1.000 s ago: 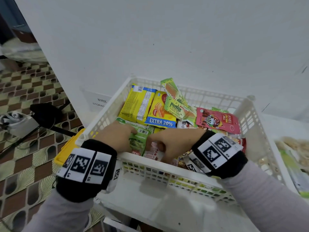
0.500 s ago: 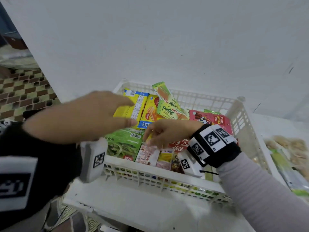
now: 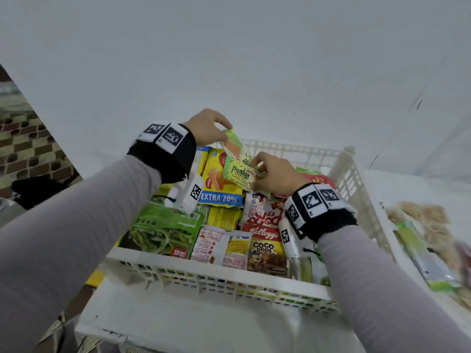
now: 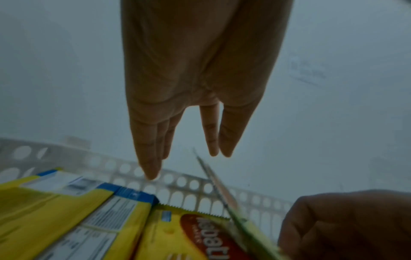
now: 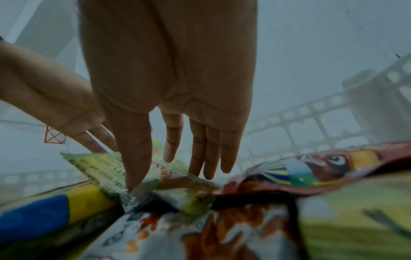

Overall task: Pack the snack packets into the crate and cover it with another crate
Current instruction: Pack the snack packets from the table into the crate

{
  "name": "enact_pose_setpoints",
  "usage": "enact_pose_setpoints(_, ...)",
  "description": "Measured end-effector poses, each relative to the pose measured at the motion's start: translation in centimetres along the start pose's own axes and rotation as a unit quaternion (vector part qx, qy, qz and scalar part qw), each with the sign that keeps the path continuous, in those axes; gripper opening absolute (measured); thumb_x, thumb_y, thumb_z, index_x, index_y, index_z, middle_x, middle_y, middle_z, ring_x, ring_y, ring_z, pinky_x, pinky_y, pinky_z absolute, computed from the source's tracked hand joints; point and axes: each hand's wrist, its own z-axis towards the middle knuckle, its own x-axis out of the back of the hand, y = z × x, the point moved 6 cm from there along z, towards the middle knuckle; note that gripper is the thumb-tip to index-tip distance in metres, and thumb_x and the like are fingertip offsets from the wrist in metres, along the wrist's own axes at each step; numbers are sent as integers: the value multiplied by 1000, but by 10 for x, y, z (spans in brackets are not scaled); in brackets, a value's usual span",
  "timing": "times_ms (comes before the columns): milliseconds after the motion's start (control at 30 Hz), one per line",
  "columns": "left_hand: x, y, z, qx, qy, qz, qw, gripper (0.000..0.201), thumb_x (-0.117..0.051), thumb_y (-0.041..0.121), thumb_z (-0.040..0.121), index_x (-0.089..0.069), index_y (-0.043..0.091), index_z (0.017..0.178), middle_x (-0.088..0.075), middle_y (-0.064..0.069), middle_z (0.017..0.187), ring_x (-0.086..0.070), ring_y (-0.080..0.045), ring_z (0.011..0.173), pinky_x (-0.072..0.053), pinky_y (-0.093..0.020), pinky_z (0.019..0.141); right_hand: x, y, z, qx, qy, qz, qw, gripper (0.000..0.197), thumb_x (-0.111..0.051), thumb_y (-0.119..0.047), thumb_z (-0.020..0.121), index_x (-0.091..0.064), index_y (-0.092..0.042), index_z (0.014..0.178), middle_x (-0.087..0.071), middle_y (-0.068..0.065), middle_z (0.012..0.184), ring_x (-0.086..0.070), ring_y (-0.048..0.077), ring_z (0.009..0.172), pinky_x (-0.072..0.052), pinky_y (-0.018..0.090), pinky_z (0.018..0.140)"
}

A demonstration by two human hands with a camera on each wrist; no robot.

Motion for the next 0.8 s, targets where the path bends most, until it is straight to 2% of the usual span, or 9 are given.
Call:
enact_pose_setpoints(100, -5, -4, 8, 18, -3, -35, 999, 26, -64, 6, 84, -64, 7, 110, -58, -18, 121, -58, -34, 104, -53, -34, 68, -5, 1, 2, 10, -6, -9, 1000, 50, -73, -17, 80, -45, -14, 121, -57, 10, 117, -56, 24, 102, -48, 34, 84)
enact_pose_setpoints(233, -8, -5, 11, 22, 18, -69, 997, 24, -63, -11, 79, -65, 6, 97, -56, -17, 100, -60, -28, 76, -57, -37, 73, -7, 3, 5, 11, -11, -13, 1000, 59, -75, -21, 78, -41, -14, 126, -56, 10, 115, -53, 24, 102, -43, 31, 81)
enact_pose_setpoints(333, -4, -1, 9, 2, 46, -52, 998, 26, -58, -15, 79, -69, 4, 93, -58, -12, 95, -59, -22, 64, -55, -25, 62, -5, 5, 7, 9, 14, -11, 1000, 48, -75, -24, 77, -50, -14, 118, -57, 5, 106, -54, 21, 98, -45, 30, 80)
enact_pose_setpoints(400, 5, 5, 6, -21, 92, -52, 994, 33, -53, -15, 77, -72, 6, 92, -60, -7, 95, -58, -17, 67, -49, -15, 55, -2, 7, 8, 8, 40, -4, 999, 23, -72, -24, 81, -54, -16, 92, -55, -3, 86, -53, 14, 77, -40, 23, 65)
enact_pose_setpoints(467, 17, 12, 4, -47, 143, -82, 985, 37, -51, -14, 73, -73, 10, 90, -62, -5, 97, -57, -16, 81, -46, -16, 61, 5, 11, 9, -11, 68, 18, 997, 19, -67, -25, 86, -49, -17, 84, -51, -6, 77, -50, 10, 66, -35, 21, 56)
enact_pose_setpoints(567, 31, 21, 2, -64, 188, -174, 965, 40, -49, -15, 67, -71, 15, 82, -63, -11, 106, -59, -24, 95, -51, -30, 77, 17, 29, 9, -75, 105, 113, 985, 18, -56, -23, 94, -51, -8, 104, -57, 2, 87, -56, 16, 71, -42, 22, 60)
enact_pose_setpoints(633, 32, 25, 1, -57, 189, -222, 955, 43, -46, -16, 63, -69, 16, 78, -61, -13, 107, -59, -31, 98, -53, -34, 72, 22, 43, 6, -120, 111, 192, 968, 15, -48, -13, 96, -52, -3, 106, -62, 6, 85, -61, 18, 69, -51, 29, 61)
enact_pose_setpoints(700, 27, 28, 0, -46, 180, -254, 949, 45, -47, -18, 60, -69, 16, 80, -59, -12, 104, -58, -33, 98, -51, -32, 67, 27, 52, 2, -154, 110, 268, 945, 17, -44, 3, 91, -57, -5, 87, -63, 8, 78, -61, 24, 72, -56, 41, 72)
enact_pose_setpoints(800, 13, 35, -1, -43, 145, -295, 943, 44, -43, -20, 68, -67, 11, 88, -61, -9, 90, -62, -32, 82, -53, -36, 70, 37, 65, -1, -183, 101, 269, 940, 31, -46, 16, 81, -52, -10, 66, -57, 2, 70, -56, 19, 67, -53, 28, 55)
